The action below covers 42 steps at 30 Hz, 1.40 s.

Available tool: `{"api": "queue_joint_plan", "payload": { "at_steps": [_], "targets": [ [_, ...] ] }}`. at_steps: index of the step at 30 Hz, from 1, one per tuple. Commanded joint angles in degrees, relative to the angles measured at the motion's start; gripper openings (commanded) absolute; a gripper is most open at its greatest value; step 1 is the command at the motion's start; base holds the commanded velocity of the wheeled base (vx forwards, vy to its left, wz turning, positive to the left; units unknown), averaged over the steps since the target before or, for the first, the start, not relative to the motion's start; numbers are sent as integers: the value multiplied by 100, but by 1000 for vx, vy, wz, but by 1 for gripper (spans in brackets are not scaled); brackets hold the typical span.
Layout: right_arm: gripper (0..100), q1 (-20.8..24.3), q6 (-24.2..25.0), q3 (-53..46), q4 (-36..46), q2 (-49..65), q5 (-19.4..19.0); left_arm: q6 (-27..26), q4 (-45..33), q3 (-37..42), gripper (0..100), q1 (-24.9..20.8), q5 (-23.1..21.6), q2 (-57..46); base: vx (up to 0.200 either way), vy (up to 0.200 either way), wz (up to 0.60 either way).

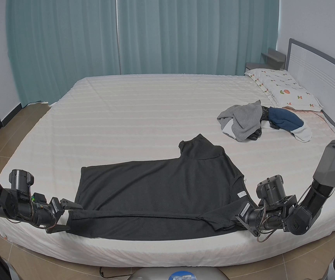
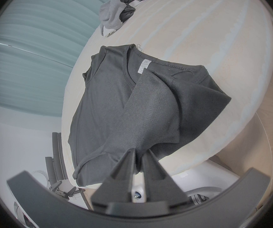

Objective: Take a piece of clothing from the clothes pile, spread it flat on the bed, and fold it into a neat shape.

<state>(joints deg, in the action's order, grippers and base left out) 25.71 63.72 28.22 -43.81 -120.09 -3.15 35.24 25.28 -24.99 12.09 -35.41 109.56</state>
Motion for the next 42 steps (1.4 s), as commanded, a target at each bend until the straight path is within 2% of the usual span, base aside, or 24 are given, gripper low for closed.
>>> {"api": "queue_joint_plan", "payload": {
  "at_steps": [1,6,12,19,26,29,33,42],
  "targets": [
    [100,75,-281,-317,-31,65,-2,0,3,-6,100,4,-1,4,0,0,0],
    [100,-5,-527,-449,-92,346,-55,0,3,-6,100,4,-1,4,0,0,0],
    [100,-303,-694,-256,-66,706,-46,0,3,-6,100,4,-1,4,0,0,0],
    [100,-374,-721,-71,-22,574,-46,0,3,-6,100,4,-1,4,0,0,0],
    [100,-681,-791,-62,-84,416,-90,0,3,-6,100,4,-1,4,0,0,0],
    [100,-690,-791,-62,-92,363,-107,0,3,-6,100,4,-1,4,0,0,0],
    [100,-681,-791,-124,-92,284,-371,0,3,-6,100,4,-1,4,0,0,0],
    [100,-620,-879,-265,-92,-14,-362,0,3,-6,100,4,-1,4,0,0,0]
  ]
}}
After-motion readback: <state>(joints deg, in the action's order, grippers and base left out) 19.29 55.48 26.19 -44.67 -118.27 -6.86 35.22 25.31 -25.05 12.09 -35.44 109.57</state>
